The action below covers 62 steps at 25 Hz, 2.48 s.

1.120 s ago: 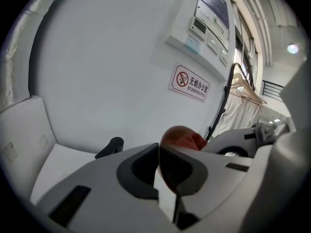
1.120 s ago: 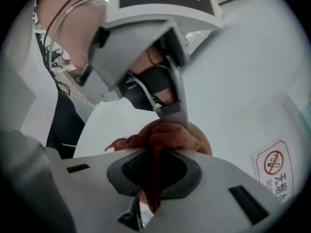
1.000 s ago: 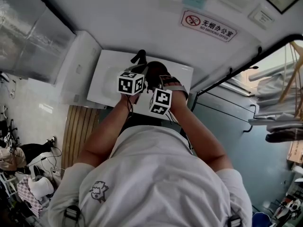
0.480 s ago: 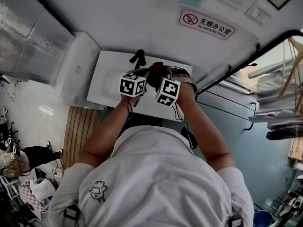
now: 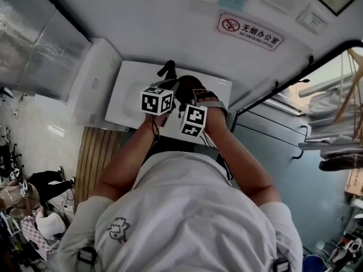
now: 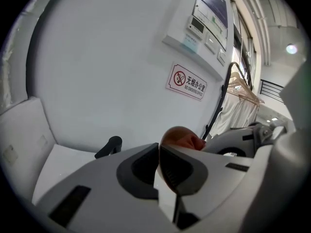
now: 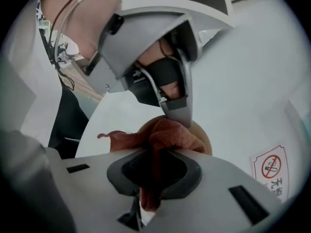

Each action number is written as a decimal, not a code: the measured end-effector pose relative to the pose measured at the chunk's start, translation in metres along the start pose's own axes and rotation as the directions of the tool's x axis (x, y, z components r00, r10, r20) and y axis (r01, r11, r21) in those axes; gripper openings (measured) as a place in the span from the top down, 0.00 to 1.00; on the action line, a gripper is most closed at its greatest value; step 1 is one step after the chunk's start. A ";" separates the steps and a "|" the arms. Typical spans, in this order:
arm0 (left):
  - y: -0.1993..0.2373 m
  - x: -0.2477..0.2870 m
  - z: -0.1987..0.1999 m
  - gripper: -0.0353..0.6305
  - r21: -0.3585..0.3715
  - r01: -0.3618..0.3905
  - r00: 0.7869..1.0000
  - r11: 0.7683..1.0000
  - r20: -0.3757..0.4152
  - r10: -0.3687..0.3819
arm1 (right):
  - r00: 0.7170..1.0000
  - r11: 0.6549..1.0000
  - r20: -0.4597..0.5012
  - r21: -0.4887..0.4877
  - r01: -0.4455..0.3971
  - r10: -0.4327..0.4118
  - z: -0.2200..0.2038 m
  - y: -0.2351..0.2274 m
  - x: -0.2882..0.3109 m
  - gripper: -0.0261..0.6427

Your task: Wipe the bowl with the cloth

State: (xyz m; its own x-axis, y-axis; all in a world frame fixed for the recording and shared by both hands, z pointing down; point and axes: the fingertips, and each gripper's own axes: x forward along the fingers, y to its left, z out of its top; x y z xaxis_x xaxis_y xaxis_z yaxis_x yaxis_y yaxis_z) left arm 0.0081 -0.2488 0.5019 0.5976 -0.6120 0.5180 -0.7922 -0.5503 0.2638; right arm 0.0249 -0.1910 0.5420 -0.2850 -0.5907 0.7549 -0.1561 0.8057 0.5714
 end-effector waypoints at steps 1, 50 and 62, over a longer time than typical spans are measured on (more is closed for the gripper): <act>0.003 -0.001 0.000 0.91 0.003 -0.006 1.000 1.000 -0.002 0.006 | 1.000 1.000 0.002 -0.001 -0.010 0.010 0.000 0.003 -0.001 0.88; 0.077 -0.038 -0.015 0.91 -0.338 0.105 0.991 0.935 0.119 -0.068 | 0.979 0.973 0.161 0.212 0.091 -0.126 -0.028 -0.064 -0.134 0.88; -0.002 -0.045 0.000 0.91 -0.552 0.601 0.799 0.578 0.392 -0.457 | 0.930 0.947 0.366 0.307 -0.090 -0.030 0.020 -0.048 -0.136 0.88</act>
State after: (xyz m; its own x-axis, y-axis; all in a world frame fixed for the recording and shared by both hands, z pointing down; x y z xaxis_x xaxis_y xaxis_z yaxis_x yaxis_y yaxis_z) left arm -0.0173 -0.2202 0.4780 0.8874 -0.4602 -0.0260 -0.1664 -0.3723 0.9131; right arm 0.0518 -0.1481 0.4058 -0.6062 -0.5574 0.5673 -0.4130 0.8302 0.3744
